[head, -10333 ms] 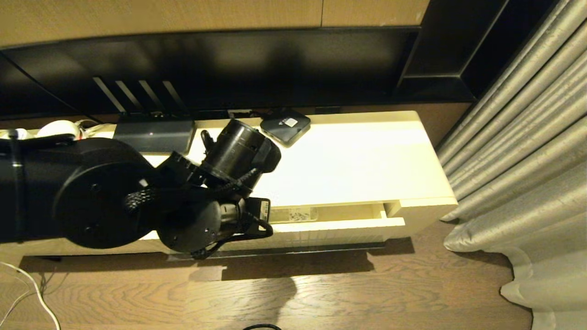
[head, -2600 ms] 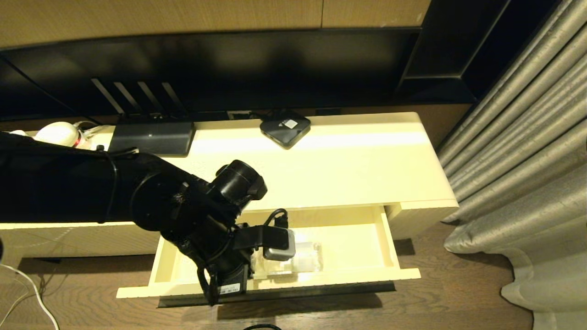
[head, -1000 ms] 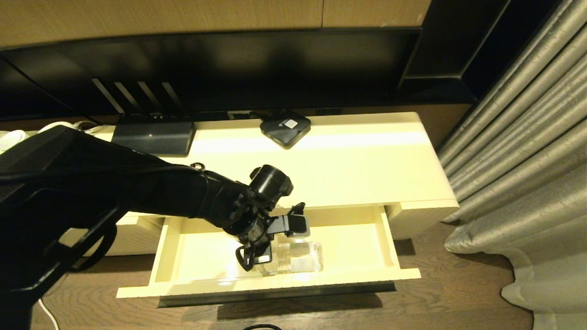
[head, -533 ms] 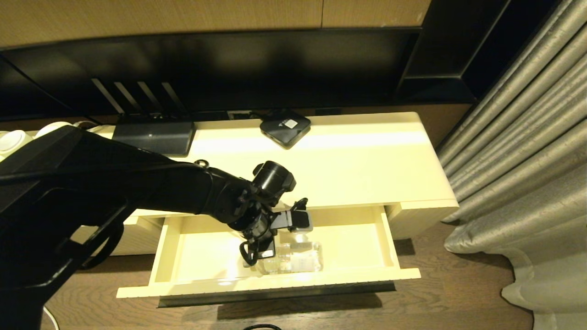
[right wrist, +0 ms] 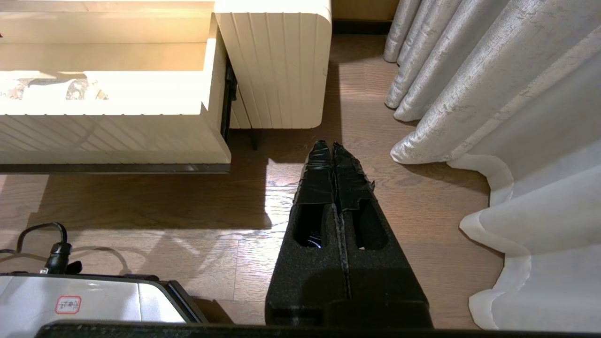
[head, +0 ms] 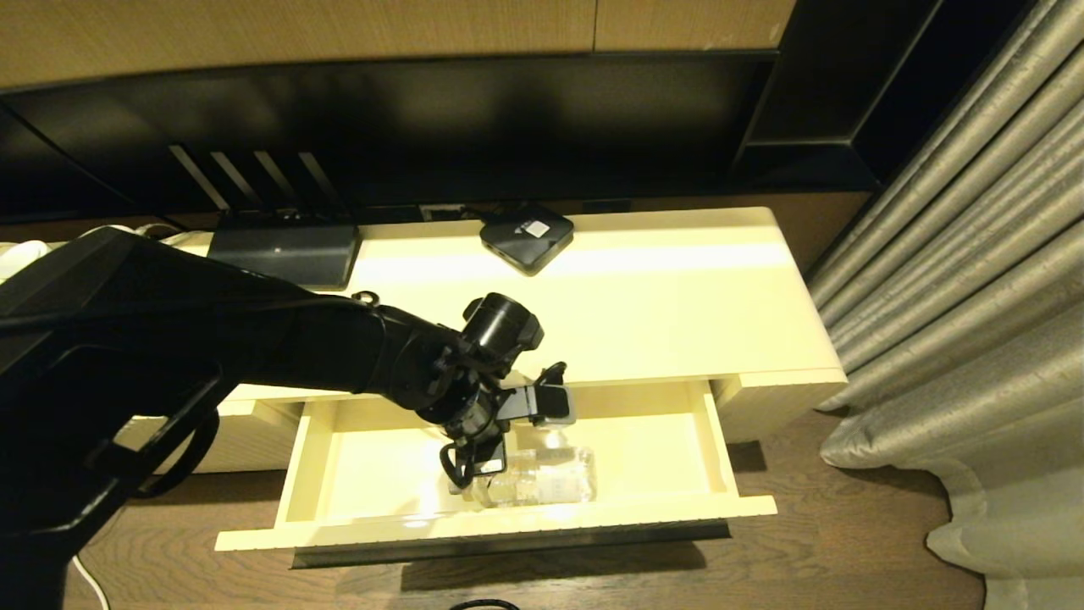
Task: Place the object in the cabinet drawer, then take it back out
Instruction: Take the mineral water out of the drawer and put it on the table
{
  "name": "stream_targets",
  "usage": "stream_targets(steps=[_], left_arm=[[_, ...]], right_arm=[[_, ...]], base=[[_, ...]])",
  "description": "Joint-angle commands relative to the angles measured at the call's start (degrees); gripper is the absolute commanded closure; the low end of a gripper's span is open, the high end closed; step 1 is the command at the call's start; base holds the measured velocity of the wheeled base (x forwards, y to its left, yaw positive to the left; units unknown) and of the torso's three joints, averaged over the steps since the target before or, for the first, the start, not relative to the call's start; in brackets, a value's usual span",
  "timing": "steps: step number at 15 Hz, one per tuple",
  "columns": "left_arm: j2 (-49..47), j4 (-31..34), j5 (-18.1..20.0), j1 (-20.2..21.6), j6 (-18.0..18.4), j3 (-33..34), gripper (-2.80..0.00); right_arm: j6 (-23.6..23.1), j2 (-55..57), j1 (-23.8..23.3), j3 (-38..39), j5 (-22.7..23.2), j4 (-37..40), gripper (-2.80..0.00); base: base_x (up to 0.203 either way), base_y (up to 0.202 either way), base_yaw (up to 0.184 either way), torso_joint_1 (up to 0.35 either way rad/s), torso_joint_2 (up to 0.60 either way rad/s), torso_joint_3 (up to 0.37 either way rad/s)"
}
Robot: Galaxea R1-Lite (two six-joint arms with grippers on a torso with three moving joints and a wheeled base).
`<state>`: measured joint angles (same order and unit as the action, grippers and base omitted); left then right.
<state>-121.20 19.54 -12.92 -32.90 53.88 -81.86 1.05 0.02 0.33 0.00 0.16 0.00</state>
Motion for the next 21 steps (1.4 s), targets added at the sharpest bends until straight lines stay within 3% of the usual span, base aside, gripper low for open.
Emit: stream_targets(steps=[1, 13, 21], left_arm=[[0.9, 0.2, -0.1, -0.1, 0.3, 0.8, -2.8], [1.1, -0.1, 0.0, -0.1, 1.2, 0.6, -2.8], [-1.3, -0.1, 2.4, -0.1, 1.1, -2.7, -2.8]], right_arm=[[0.0, 0.1, 0.0, 0.0, 0.0, 0.0, 0.0], [0.0, 0.1, 0.0, 0.0, 0.0, 0.0, 0.0], [0.0, 0.1, 0.0, 0.0, 0.0, 0.0, 0.0]], base=[[0.0, 0.0, 0.0, 0.0, 0.0, 0.0], [0.0, 0.0, 0.0, 0.0, 0.0, 0.0], [0.0, 0.0, 0.0, 0.0, 0.0, 0.0]])
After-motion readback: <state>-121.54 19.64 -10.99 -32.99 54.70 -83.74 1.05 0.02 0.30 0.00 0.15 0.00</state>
